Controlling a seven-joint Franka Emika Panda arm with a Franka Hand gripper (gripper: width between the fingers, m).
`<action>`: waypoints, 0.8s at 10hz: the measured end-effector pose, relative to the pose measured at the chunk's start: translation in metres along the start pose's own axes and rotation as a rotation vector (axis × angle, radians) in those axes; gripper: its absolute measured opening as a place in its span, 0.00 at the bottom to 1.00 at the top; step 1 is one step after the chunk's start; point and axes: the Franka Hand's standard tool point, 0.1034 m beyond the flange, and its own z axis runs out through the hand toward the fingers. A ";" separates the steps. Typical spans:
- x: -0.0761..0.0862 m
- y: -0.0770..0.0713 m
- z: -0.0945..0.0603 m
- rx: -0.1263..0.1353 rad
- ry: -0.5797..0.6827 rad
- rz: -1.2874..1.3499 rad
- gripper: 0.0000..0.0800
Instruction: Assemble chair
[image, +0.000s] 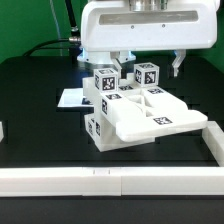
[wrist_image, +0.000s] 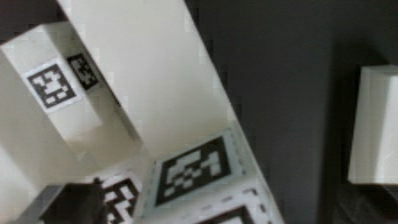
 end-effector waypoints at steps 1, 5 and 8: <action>0.000 0.000 0.000 -0.007 -0.001 -0.084 0.81; -0.001 0.002 0.001 -0.012 0.000 -0.238 0.78; -0.001 0.002 0.001 -0.012 0.000 -0.205 0.34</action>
Offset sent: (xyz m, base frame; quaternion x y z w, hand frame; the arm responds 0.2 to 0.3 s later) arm 0.0002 0.0025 -0.0002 0.0000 0.0046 -0.1876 0.9822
